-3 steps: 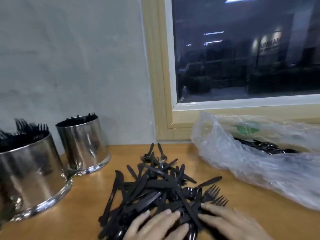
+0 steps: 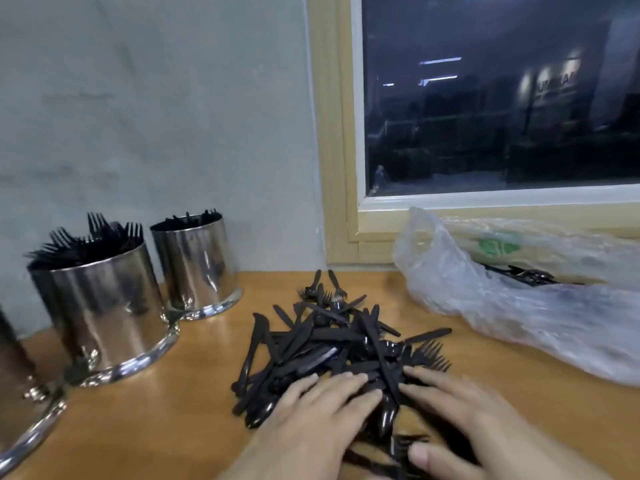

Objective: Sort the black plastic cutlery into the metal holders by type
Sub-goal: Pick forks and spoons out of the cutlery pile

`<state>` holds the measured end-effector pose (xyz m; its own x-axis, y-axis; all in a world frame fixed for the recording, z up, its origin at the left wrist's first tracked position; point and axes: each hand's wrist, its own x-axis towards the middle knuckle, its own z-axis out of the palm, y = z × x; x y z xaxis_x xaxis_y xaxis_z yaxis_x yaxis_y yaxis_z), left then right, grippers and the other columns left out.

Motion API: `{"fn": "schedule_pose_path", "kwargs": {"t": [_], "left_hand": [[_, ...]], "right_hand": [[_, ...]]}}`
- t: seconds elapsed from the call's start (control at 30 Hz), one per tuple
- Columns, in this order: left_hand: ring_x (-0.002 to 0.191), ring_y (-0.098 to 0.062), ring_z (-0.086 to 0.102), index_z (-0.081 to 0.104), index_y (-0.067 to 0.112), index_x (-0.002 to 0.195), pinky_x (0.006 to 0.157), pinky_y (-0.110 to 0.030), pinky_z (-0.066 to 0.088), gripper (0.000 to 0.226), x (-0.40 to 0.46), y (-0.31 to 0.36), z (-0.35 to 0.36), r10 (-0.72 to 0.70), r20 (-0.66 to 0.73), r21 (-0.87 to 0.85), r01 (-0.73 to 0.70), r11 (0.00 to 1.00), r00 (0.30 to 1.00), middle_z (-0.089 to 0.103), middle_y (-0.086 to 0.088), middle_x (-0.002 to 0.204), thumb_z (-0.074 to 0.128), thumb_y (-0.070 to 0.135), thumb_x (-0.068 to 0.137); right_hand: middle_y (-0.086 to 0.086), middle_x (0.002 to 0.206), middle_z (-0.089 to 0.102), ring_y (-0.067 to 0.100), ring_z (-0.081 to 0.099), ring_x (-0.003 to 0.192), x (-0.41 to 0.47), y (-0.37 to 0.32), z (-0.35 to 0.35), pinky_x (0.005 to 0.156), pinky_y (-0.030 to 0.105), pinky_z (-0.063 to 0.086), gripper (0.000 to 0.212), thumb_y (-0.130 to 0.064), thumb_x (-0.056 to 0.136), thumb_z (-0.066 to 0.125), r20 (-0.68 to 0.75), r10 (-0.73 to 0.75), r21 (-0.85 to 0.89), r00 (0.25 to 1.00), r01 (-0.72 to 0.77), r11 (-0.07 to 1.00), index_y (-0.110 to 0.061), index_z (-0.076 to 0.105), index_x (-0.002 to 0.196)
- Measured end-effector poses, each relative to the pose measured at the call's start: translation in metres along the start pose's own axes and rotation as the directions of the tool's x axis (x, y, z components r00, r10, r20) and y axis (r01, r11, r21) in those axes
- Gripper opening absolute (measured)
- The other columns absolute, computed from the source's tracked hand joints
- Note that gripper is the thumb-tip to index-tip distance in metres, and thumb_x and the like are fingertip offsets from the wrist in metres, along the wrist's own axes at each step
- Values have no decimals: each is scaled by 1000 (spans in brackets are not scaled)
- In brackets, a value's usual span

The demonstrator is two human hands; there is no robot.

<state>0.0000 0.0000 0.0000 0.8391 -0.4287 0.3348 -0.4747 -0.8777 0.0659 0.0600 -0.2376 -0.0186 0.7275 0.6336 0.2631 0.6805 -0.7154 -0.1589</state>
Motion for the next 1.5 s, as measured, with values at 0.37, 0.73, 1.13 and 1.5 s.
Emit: {"fn": "schedule_pose_path", "kwargs": {"t": [0.37, 0.73, 1.13, 1.5], "left_hand": [[136, -15, 48, 50, 23, 146, 110, -36, 41, 84, -8, 8, -17, 72, 49, 227, -81, 970, 996, 53, 6, 149, 34, 82, 88], [89, -8, 54, 70, 26, 96, 76, -34, 47, 34, 3, -6, -9, -36, -165, -129, 15, 992, 986, 59, 15, 90, 46, 50, 100], [87, -6, 61, 70, 34, 93, 85, -36, 52, 20, 2, -9, -15, -67, -104, -302, 33, 953, 992, 66, 15, 89, 55, 47, 98], [98, -5, 61, 76, 28, 109, 92, -35, 50, 32, 2, -6, -16, -47, -74, -285, 24, 958, 996, 70, 14, 101, 53, 47, 99]], "right_hand": [[-14, 117, 62, 6, 58, 109, -13, -22, -12, 93, 20, 41, 26, -43, 97, 52, -173, 180, 194, 968, -145, 970, -29, 67, 113], [-12, 101, 60, 8, 55, 98, -35, -45, -25, 89, 32, 47, 54, -73, 78, 57, -97, 50, 143, 994, -35, 989, -34, 66, 115], [-15, 97, 55, 1, 58, 86, -27, -43, -13, 79, 21, 46, 26, -53, 83, 67, -39, 111, 114, 993, -106, 988, -37, 66, 104], [-16, 78, 67, -5, 58, 73, -27, -46, -15, 67, 11, 40, 19, -17, 86, 72, -107, 200, 319, 974, -157, 935, -35, 70, 85]]}}
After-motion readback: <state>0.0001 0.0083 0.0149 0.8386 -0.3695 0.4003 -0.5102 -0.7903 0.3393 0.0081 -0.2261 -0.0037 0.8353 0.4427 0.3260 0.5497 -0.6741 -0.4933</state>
